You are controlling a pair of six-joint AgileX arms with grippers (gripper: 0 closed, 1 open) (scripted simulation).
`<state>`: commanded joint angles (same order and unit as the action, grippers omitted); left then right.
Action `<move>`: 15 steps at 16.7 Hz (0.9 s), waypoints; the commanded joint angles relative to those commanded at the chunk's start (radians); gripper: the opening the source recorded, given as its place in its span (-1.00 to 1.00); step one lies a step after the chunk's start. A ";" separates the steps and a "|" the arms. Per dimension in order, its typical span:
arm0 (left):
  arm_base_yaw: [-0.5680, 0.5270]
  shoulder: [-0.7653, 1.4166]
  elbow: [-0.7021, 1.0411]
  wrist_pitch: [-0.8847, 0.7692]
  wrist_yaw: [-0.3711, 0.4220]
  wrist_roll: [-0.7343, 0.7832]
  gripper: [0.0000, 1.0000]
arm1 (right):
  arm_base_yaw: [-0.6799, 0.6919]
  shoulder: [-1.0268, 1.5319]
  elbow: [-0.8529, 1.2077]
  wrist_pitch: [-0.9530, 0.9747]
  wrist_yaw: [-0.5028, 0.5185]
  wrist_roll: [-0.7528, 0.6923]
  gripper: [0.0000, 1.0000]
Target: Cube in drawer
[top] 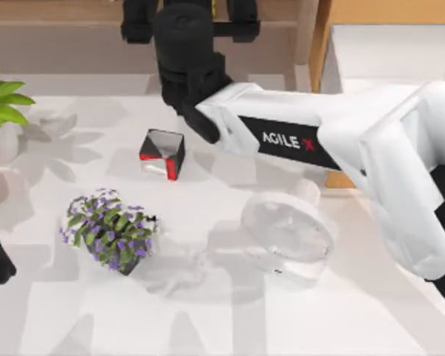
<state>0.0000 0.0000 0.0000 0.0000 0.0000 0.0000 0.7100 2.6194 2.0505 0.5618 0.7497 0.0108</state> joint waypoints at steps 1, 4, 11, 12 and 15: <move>0.000 0.000 0.000 0.000 0.000 0.000 1.00 | 0.000 0.000 0.000 0.000 0.000 0.000 1.00; 0.000 0.000 0.000 0.000 0.000 0.000 1.00 | 0.000 0.000 0.000 0.000 0.000 0.000 0.85; 0.000 0.000 0.000 0.000 0.000 0.000 1.00 | 0.000 0.000 0.000 0.000 0.000 0.000 -0.21; 0.000 0.000 0.000 0.000 0.000 0.000 1.00 | 0.000 0.000 0.000 0.000 0.000 0.000 -0.36; 0.000 0.000 0.000 0.000 0.000 0.000 1.00 | 0.000 0.000 0.000 0.000 0.000 0.000 -0.81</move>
<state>0.0000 0.0000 0.0000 0.0000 0.0000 0.0000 0.7100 2.6194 2.0505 0.5618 0.7497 0.0108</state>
